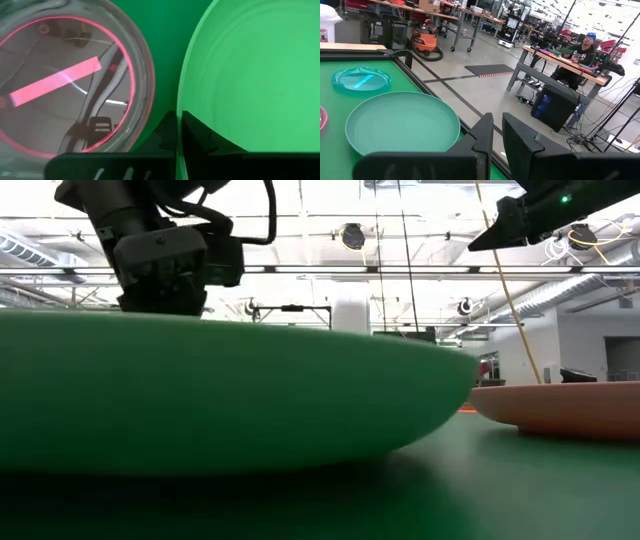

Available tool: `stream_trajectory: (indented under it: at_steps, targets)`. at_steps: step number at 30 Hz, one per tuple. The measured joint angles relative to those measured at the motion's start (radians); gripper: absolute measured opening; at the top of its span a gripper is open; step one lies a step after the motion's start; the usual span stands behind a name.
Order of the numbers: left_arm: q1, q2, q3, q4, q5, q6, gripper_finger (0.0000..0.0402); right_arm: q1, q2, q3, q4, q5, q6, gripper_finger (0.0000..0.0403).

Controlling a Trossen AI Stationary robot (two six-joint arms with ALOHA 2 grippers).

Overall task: Stack plastic plates
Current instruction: Stack the light green plate on top of the dark green plate

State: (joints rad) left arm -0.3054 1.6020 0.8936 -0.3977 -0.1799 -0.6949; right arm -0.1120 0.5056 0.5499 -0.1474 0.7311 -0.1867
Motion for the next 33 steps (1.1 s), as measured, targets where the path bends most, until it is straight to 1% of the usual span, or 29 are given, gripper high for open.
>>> stream_trajectory:
  at_steps: [9,16,20,27,33]
  targets:
    - [0.027,-0.059,0.0,-0.068,-0.016,0.023,0.001,0.0,0.0,0.0,-0.002,0.0,0.0,0.0034]
    - [0.056,-0.129,-0.001,-0.06,-0.022,0.033,0.001,0.001,0.0,0.0,-0.008,-0.001,0.029,0.0034]
    - [0.093,-0.191,-0.002,-0.058,-0.029,0.054,0.001,0.001,0.006,0.0,-0.025,-0.002,0.03,0.0034]
    - [0.216,-0.276,-0.001,-0.066,-0.033,0.142,0.001,0.001,0.012,0.0,-0.023,-0.002,0.066,0.0034]
    - [0.379,-0.284,-0.001,-0.072,-0.026,0.272,0.001,0.0,0.016,0.0,0.011,-0.013,0.066,0.0034]
